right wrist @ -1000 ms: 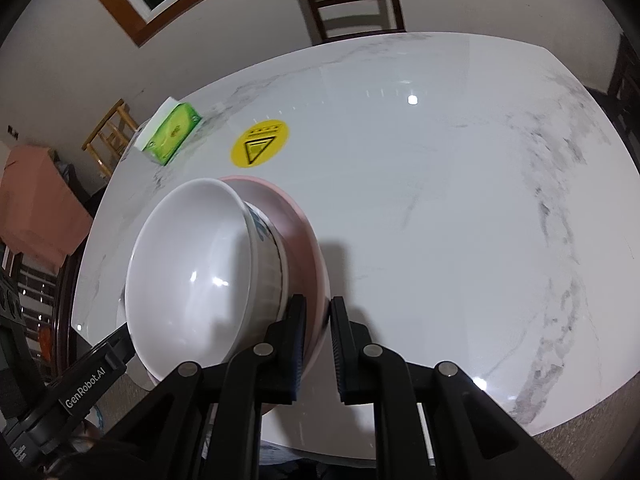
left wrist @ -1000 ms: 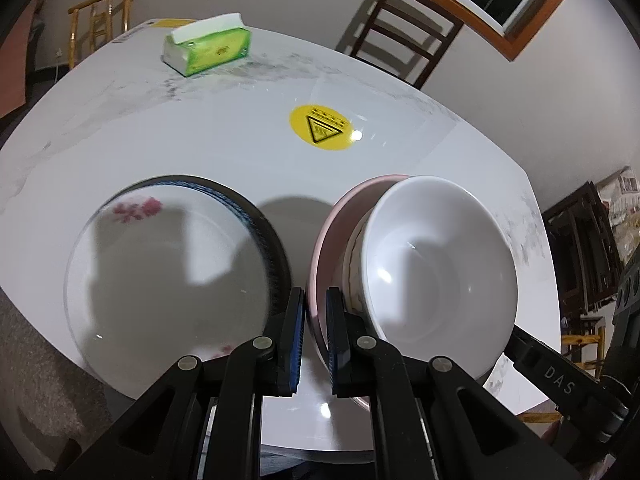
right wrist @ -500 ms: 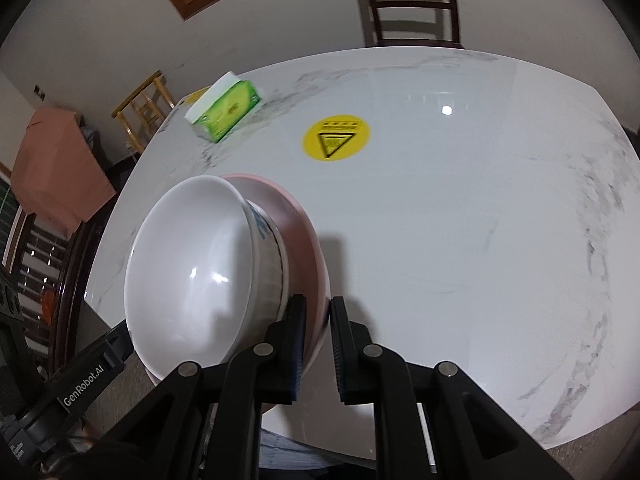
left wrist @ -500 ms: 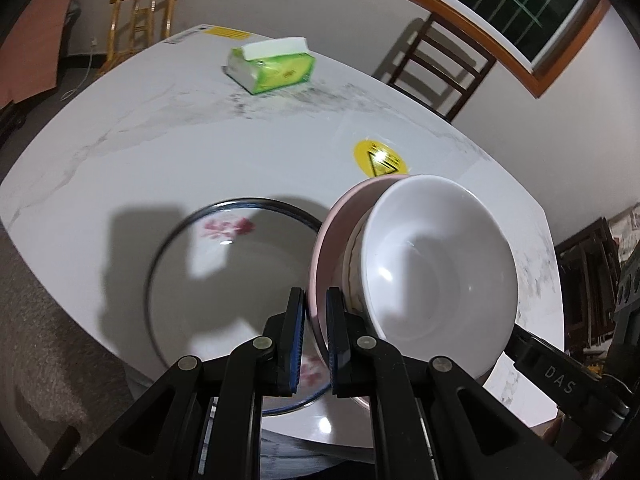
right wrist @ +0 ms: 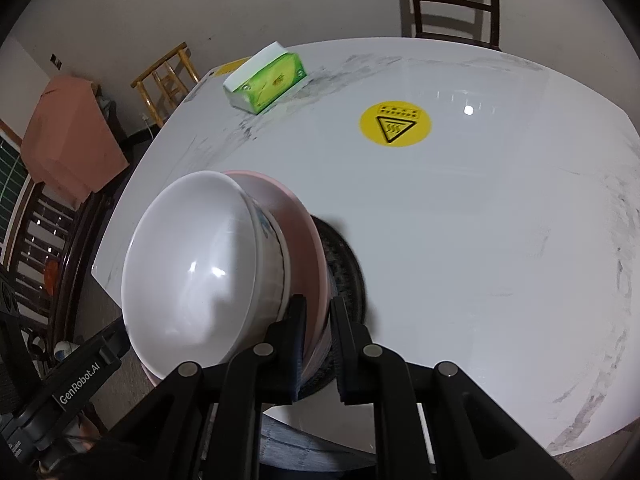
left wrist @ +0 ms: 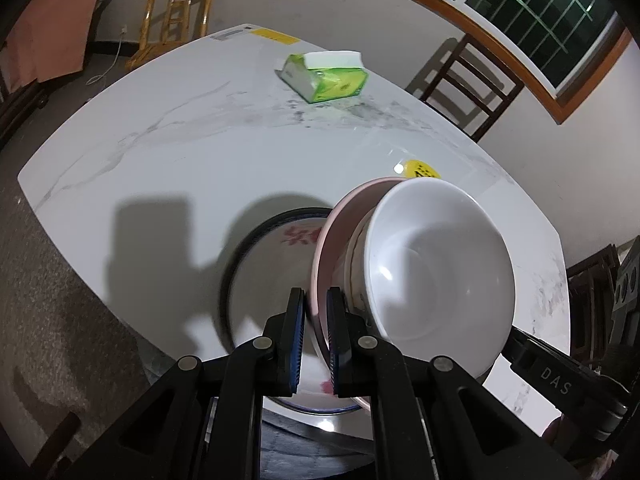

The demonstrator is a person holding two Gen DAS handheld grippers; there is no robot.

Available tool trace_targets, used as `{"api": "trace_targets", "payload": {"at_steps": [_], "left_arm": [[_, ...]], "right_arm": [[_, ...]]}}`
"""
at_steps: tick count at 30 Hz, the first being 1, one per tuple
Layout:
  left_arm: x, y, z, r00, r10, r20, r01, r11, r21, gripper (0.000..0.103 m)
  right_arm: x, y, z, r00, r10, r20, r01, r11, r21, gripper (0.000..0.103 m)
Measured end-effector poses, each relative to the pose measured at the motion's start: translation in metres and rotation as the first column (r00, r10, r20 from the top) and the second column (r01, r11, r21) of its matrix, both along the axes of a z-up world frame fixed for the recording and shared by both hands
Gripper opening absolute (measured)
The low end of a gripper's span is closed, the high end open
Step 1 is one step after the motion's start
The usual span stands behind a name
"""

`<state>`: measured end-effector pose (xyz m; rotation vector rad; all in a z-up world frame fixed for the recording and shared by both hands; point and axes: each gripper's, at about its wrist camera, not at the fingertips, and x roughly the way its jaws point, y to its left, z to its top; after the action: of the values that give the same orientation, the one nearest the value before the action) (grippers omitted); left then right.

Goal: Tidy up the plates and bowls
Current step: 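Lift the bowl stack with the left tool over the pink-flower plate stack, then lower the bowl stack onto the pink-flower plate and open the left tool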

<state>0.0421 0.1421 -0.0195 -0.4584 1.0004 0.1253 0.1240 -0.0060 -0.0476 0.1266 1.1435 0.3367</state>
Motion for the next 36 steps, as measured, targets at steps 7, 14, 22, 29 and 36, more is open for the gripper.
{"api": "trace_targets", "payload": {"at_steps": [7,14,22,29,36], "left_arm": [[-0.003,0.019,-0.01,1.0,0.025,-0.018,-0.025,1.0,-0.002,0.007],[-0.002,0.03,-0.021,0.999,0.027,-0.034,-0.028,0.999,-0.015,0.007],[-0.002,0.03,-0.027,0.999,0.021,-0.026,-0.021,1.0,-0.02,0.007],[0.0,0.025,-0.025,1.0,0.01,-0.007,-0.01,1.0,0.0,0.008],[0.001,0.021,-0.024,1.0,0.0,0.005,0.0,0.999,0.034,0.008]], "right_arm": [[0.003,0.019,-0.009,1.0,0.018,-0.016,-0.018,1.0,-0.012,0.013],[0.005,0.026,-0.016,1.0,0.017,-0.027,-0.017,0.999,-0.03,0.013],[0.007,0.027,-0.019,1.0,0.005,-0.023,-0.006,0.999,-0.033,0.013],[0.007,0.022,-0.022,1.0,-0.007,-0.026,0.006,1.0,-0.03,0.013],[0.006,0.021,-0.022,1.0,-0.009,-0.016,0.009,1.0,-0.023,0.014]]}}
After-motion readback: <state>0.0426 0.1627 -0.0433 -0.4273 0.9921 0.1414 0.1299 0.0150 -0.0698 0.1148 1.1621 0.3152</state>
